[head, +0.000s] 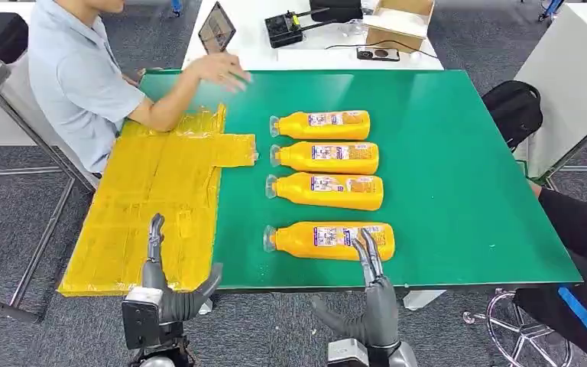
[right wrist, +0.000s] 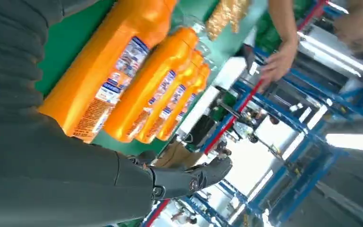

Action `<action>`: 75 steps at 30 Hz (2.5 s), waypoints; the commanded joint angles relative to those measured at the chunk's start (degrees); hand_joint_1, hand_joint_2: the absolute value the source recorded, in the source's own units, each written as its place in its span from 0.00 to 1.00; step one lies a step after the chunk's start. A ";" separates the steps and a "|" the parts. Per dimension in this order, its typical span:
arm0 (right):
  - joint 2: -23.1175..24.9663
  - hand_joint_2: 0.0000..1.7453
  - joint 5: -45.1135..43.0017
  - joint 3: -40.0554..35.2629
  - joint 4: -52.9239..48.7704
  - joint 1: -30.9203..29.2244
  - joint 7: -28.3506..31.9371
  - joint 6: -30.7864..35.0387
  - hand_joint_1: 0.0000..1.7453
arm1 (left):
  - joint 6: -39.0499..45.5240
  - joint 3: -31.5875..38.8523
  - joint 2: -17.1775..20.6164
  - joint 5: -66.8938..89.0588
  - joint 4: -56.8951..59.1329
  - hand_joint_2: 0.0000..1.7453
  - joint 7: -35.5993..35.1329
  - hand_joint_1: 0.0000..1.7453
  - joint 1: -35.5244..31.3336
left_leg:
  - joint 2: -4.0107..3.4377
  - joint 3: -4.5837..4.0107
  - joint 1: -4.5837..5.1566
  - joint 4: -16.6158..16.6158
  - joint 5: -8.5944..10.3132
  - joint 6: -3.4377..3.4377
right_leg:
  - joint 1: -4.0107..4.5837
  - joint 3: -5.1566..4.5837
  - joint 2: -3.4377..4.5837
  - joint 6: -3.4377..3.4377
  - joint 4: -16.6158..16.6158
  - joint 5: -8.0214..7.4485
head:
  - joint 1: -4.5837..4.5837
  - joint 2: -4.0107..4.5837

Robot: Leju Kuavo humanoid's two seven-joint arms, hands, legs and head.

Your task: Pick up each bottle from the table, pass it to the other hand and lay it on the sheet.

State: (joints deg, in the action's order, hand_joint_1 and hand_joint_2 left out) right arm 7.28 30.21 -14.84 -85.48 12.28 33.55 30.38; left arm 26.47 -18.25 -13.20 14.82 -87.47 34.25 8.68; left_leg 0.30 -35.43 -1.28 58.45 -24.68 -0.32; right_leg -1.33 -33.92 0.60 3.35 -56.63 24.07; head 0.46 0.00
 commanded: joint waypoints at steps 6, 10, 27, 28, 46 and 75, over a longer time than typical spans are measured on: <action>-7.04 1.00 25.68 3.53 9.85 -4.75 -17.13 6.97 0.00 | -0.53 2.46 -0.77 0.08 2.34 1.00 0.10 0.00 -0.67 | -0.02 0.17 0.02 -0.07 -0.03 0.07 | 0.01 0.21 -0.02 -0.08 0.09 0.01 | 0.00 0.00; -8.12 1.00 28.55 6.39 6.86 -4.75 -20.44 3.71 0.00 | -1.39 3.03 -0.76 -0.47 1.92 1.00 -0.01 0.00 -0.33 | -0.06 0.27 0.03 -0.07 -0.08 0.11 | 0.01 0.29 -0.02 -0.15 0.09 0.05 | -0.02 0.00; -11.02 1.00 31.39 11.30 6.38 -7.70 -24.33 -1.77 0.00 | -3.88 2.29 -0.47 -0.45 2.60 1.00 0.20 0.00 -0.56 | -0.03 0.10 0.05 -0.03 -0.02 0.07 | -0.02 0.12 -0.01 -0.07 0.03 0.00 | -0.02 0.00; -11.51 1.00 31.85 11.26 7.88 -8.81 -24.30 -2.28 0.00 | -5.19 1.97 -0.33 -1.55 2.75 1.00 -0.28 0.00 -0.77 | -0.09 0.21 0.04 -0.04 -0.06 0.11 | 0.00 0.23 0.02 -0.12 0.06 0.02 | -0.02 0.00; -8.75 1.00 24.31 7.21 22.93 -19.36 -20.95 -6.54 0.00 | -6.38 1.53 -0.50 -5.90 2.95 1.00 0.66 0.00 -3.21 | -0.12 0.14 0.01 -0.05 0.01 0.09 | 0.02 0.16 0.08 -0.03 0.08 -0.07 | -0.02 0.00; -10.99 1.00 28.69 1.42 40.93 -34.06 -33.12 -18.35 0.00 | -8.55 1.79 0.09 -6.20 3.74 1.00 -2.59 0.00 -3.91 | -0.08 0.22 0.05 -0.05 0.03 0.14 | -0.01 0.24 0.04 -0.02 0.05 -0.05 | -0.02 0.00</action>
State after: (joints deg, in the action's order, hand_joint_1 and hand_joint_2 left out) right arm -3.02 60.52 -10.45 -54.57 -16.63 1.53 15.85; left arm 18.34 -17.07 -14.12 8.22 -86.42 32.48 5.86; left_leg 0.31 -35.43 -1.25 58.46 -24.60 -0.24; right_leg -1.34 -33.87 0.60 3.43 -56.64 23.99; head 0.44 0.00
